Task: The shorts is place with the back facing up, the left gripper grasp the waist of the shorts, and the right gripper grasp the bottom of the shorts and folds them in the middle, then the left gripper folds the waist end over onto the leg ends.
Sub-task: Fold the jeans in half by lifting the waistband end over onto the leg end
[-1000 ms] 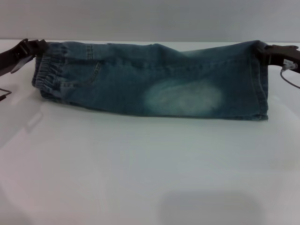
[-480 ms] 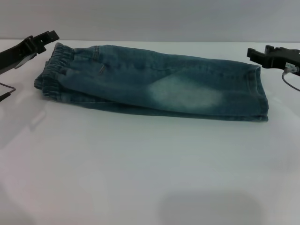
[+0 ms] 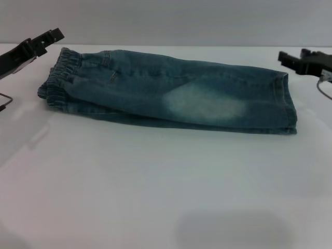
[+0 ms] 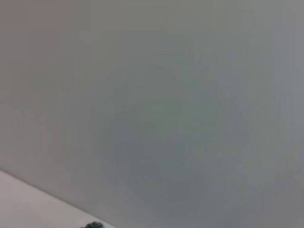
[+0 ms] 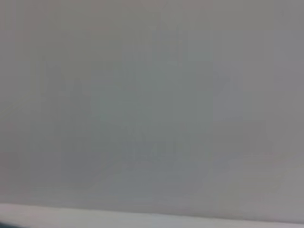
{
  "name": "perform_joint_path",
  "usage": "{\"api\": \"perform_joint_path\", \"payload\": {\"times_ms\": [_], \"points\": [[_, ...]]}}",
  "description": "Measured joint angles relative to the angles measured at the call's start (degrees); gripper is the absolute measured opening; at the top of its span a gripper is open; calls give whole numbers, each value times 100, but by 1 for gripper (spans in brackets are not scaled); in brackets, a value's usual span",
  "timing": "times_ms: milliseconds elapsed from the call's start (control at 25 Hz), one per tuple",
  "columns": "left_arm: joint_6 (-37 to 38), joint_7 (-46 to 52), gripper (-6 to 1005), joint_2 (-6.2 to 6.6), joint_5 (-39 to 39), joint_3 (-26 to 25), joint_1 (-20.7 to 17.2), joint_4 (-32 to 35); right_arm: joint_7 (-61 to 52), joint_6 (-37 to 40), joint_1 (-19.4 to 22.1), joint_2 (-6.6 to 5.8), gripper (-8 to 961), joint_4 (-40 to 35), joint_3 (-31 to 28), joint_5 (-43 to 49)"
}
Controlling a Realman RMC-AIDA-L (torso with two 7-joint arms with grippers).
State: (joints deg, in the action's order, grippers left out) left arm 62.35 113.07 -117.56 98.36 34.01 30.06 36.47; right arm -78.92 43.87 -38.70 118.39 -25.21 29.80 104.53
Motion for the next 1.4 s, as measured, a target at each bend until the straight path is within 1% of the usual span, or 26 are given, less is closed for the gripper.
{"api": "perform_joint_path", "payload": {"times_ms": [360, 560, 720, 960, 1400], "points": [[213, -442, 833, 16, -146, -2, -147, -131, 1277, 237, 311, 42, 660, 171, 13, -1510], [304, -1116, 833, -15, -470, -1, -262, -205, 2222, 318, 434, 50, 660, 432, -13, -2523], [370, -1653, 834, -10, -675, -1, -301, -362, 2415, 414, 573, 52, 660, 551, -8, -3171], [381, -2210, 834, -11, -777, -15, -310, -509, 2432, 533, 660, 51, 660, 578, -29, -3221], [207, -3130, 833, -1, -794, 26, -304, -632, 2439, 580, 680, 50, 660, 640, -15, -3229]]}}
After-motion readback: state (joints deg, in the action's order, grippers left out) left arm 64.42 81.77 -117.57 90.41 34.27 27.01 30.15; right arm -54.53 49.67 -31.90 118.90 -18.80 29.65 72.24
